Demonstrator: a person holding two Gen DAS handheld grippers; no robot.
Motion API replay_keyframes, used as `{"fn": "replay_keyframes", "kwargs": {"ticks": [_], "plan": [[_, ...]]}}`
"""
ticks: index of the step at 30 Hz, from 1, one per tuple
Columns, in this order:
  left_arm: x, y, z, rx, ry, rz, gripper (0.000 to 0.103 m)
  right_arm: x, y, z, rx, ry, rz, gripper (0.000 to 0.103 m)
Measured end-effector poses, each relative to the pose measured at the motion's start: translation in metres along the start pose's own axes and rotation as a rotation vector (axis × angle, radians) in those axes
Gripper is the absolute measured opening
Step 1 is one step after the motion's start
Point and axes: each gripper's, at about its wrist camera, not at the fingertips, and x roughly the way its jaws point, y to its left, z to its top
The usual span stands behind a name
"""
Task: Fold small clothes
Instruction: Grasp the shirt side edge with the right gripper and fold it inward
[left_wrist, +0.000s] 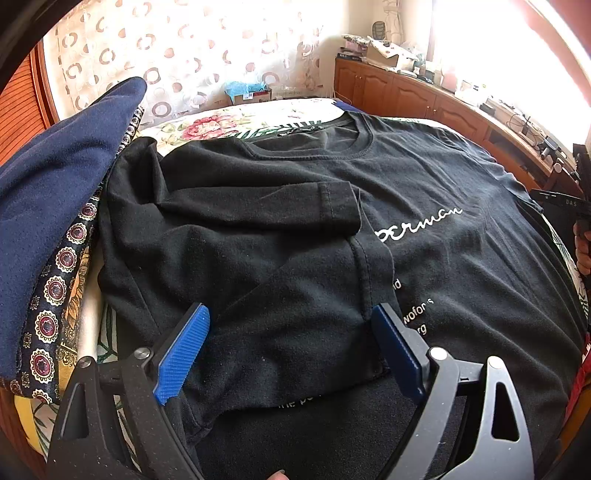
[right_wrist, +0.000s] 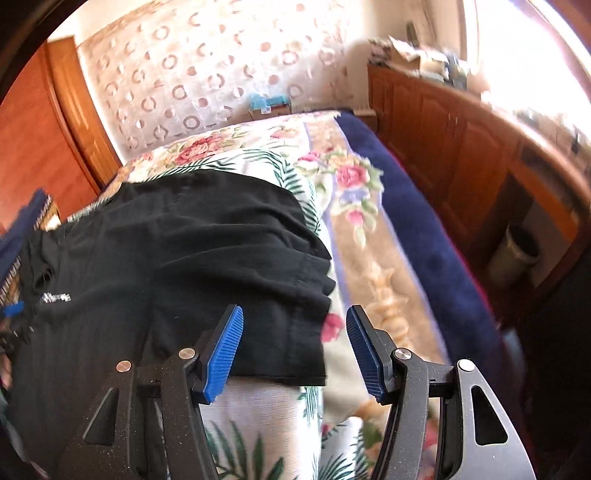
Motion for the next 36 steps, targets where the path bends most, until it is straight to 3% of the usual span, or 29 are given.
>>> {"fn": "replay_keyframes", "kwargs": {"ticks": [8, 12, 13, 16, 21, 29, 31, 34, 36], "plan": [[0.0, 0.0, 0.0, 0.0, 0.0, 0.0, 0.09, 0.023, -0.051, 0.011, 0.181, 0.077, 0.218, 0.057], [0.0, 0.0, 0.0, 0.0, 0.0, 0.0, 0.09, 0.023, -0.064, 0.01, 0.207, 0.078, 0.286, 0.034], [0.0, 0.0, 0.0, 0.0, 0.0, 0.0, 0.09, 0.018, -0.063, 0.009, 0.192, 0.072, 0.284, 0.023], [0.0, 0.0, 0.0, 0.0, 0.0, 0.0, 0.09, 0.011, -0.057, 0.011, 0.117, 0.055, 0.221, 0.008], [0.0, 0.0, 0.0, 0.0, 0.0, 0.0, 0.09, -0.004, -0.026, 0.015, -0.052, -0.013, 0.114, 0.005], [0.0, 0.0, 0.0, 0.0, 0.0, 0.0, 0.09, -0.037, 0.058, 0.023, -0.262, -0.137, 0.157, 0.005], [0.0, 0.0, 0.0, 0.0, 0.0, 0.0, 0.09, -0.035, 0.086, 0.018, -0.32, -0.134, 0.202, 0.005], [0.0, 0.0, 0.0, 0.0, 0.0, 0.0, 0.09, -0.017, 0.116, -0.001, -0.358, -0.054, 0.293, 0.005], [0.0, 0.0, 0.0, -0.001, 0.0, 0.0, 0.09, -0.004, 0.126, -0.018, -0.38, -0.012, 0.3, 0.005]]}}
